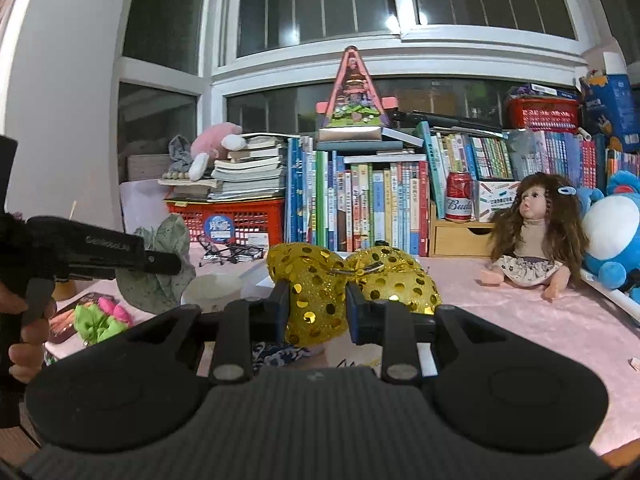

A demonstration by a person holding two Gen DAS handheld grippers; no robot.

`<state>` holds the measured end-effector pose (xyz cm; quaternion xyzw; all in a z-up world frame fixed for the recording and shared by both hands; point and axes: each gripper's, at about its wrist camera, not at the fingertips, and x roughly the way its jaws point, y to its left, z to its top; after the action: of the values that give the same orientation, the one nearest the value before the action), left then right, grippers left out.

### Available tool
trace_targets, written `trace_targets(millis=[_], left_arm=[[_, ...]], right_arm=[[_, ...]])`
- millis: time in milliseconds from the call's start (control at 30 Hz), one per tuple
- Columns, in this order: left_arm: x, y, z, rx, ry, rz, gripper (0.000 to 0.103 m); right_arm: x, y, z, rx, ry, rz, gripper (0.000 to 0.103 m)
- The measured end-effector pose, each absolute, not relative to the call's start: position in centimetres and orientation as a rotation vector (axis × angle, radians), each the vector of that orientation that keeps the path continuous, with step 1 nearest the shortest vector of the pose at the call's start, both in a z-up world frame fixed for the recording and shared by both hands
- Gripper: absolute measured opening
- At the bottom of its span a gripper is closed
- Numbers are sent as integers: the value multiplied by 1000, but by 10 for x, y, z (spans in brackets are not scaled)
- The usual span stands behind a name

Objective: Organize soft objects
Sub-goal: 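Carry mint pouch with left tool while right tool carries gold bow to tray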

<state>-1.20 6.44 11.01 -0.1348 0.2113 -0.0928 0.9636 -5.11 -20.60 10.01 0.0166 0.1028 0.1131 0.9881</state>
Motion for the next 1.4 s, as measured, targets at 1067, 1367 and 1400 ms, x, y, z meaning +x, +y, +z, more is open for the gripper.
trace_targets(millis=[1067, 1367, 1400], left_arm=[[194, 33, 157, -267, 677, -303, 31], [271, 17, 127, -291, 865, -292, 31], [277, 15, 123, -293, 880, -283, 31]], right_arm=[[115, -244, 143, 28, 369, 257, 35], [198, -241, 143, 75, 582, 297, 35], [207, -239, 140, 76, 611, 296, 35]])
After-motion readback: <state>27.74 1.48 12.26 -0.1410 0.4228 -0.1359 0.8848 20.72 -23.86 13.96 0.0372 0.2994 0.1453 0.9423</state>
